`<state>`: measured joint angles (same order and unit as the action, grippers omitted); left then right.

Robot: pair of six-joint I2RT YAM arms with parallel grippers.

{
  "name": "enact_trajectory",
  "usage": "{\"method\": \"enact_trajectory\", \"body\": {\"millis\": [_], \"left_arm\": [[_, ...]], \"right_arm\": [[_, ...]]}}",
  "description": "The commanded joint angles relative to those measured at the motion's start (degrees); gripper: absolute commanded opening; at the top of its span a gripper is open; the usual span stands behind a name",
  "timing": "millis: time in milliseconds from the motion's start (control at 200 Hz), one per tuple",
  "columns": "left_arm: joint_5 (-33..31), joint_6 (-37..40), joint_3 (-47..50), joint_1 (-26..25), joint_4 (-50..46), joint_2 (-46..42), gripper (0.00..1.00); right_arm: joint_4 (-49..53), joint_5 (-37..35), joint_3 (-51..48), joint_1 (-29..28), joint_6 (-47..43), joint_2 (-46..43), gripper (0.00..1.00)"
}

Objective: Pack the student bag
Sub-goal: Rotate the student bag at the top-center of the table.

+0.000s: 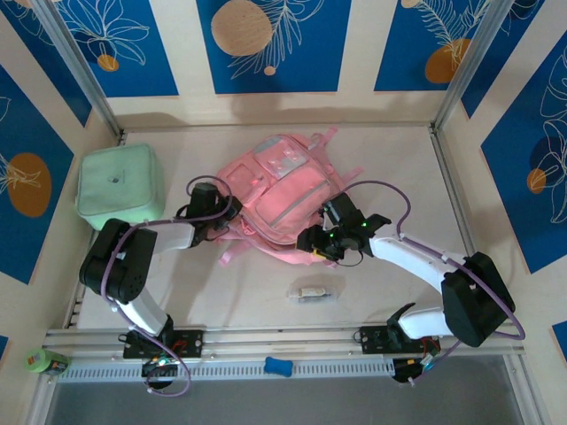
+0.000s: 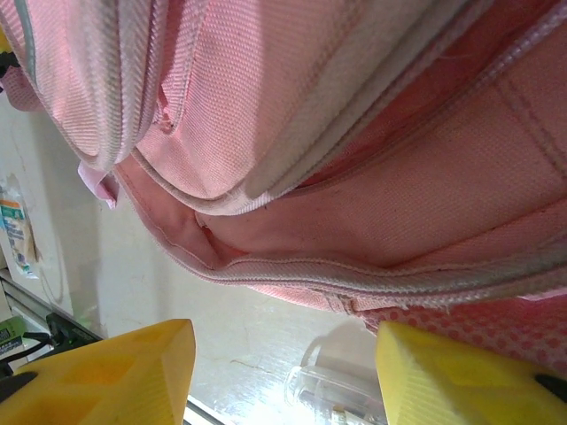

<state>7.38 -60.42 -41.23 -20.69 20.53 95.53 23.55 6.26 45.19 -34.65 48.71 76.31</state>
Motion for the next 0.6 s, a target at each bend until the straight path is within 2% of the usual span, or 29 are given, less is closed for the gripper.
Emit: {"method": "enact_trajectory", "body": {"millis": [0, 105, 420, 595], "left_arm": [[-0.41, -1.46, -2.35, -1.69, -0.69, 2.26, 0.31], [0.0, -1.28, -5.4, -2.72, -1.35, 3.46, 0.28], [-1.36, -2.57, -7.4, -4.7, -3.36, 1.29, 0.0], [-2.85, -5.5, -5.12, -6.06, -4.39, -2.71, 0.0]], "right_arm": [[0.0, 0.24, -0.69, 0.55, 0.71, -0.56, 0.57], [-0.17, -0.75, -1.01, 0.64, 0.98, -0.53, 0.57], [-0.44, -1.89, -1.17, 5.31, -0.11, 0.2, 0.58], [-2.11, -1.06, 0.76, 11.35, -3.14, 1.68, 0.59]]}}
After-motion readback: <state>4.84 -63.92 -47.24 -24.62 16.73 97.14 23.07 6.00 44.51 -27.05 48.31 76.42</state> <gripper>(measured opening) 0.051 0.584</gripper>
